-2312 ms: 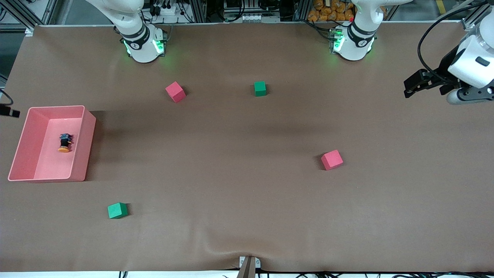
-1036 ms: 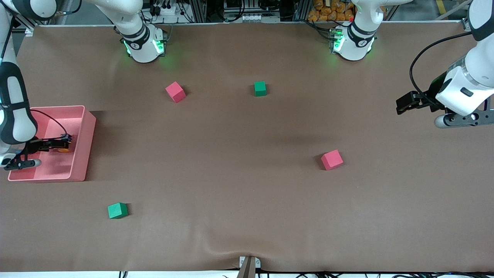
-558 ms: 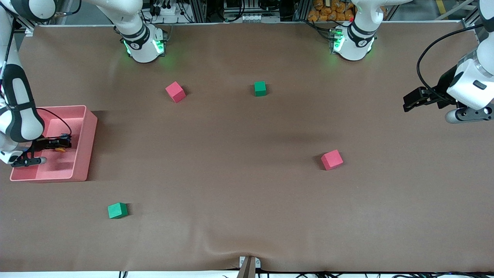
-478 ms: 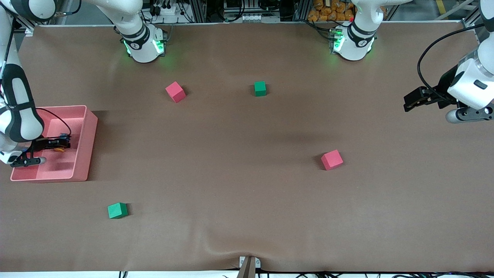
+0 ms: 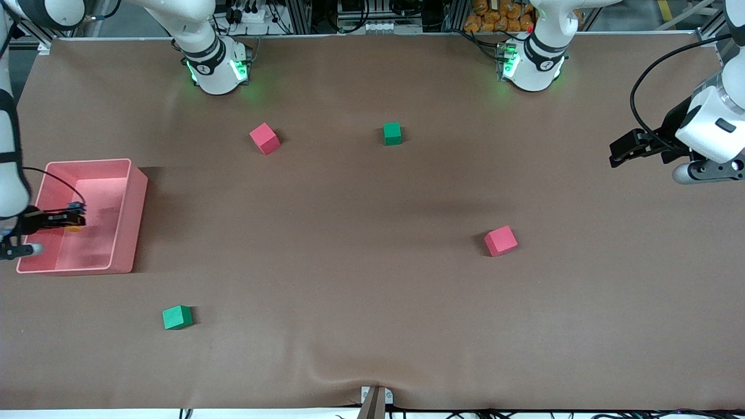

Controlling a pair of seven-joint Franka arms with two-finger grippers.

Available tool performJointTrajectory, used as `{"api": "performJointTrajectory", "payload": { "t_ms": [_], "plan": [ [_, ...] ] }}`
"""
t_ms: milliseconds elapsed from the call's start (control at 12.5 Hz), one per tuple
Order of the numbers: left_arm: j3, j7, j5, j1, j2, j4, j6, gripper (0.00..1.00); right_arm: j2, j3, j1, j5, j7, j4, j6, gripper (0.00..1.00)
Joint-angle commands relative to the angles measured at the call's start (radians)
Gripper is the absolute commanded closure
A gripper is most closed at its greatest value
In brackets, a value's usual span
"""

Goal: Place and upright button with both arms
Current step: 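Grasp the yellow button with the right gripper and lift it out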

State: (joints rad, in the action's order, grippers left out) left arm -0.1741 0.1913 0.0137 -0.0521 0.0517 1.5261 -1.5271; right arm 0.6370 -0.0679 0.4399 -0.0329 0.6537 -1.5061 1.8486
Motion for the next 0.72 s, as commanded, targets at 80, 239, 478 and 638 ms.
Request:
{"api": "performJointTrajectory", "payload": {
  "t_ms": [80, 239, 478, 638],
  "plan": [
    [-0.002, -0.021, -0.001, -0.005, -0.016, 0.000, 0.015, 0.00, -0.017, 0.005, -0.049, 0.014, -0.118, 0.165, -0.245, 1.00],
    [-0.004, -0.020, -0.001, -0.003, -0.015, 0.000, 0.013, 0.00, -0.028, 0.010, -0.120, 0.004, -0.259, 0.227, -0.388, 1.00],
    [-0.007, -0.020, -0.001, -0.005, -0.013, 0.003, 0.013, 0.00, -0.062, 0.022, -0.275, -0.111, -0.385, 0.242, -0.477, 1.00],
    [-0.007, -0.020, -0.004, -0.005, -0.010, 0.005, 0.015, 0.00, -0.059, 0.020, -0.373, -0.238, -0.526, 0.239, -0.465, 1.00]
  ]
}}
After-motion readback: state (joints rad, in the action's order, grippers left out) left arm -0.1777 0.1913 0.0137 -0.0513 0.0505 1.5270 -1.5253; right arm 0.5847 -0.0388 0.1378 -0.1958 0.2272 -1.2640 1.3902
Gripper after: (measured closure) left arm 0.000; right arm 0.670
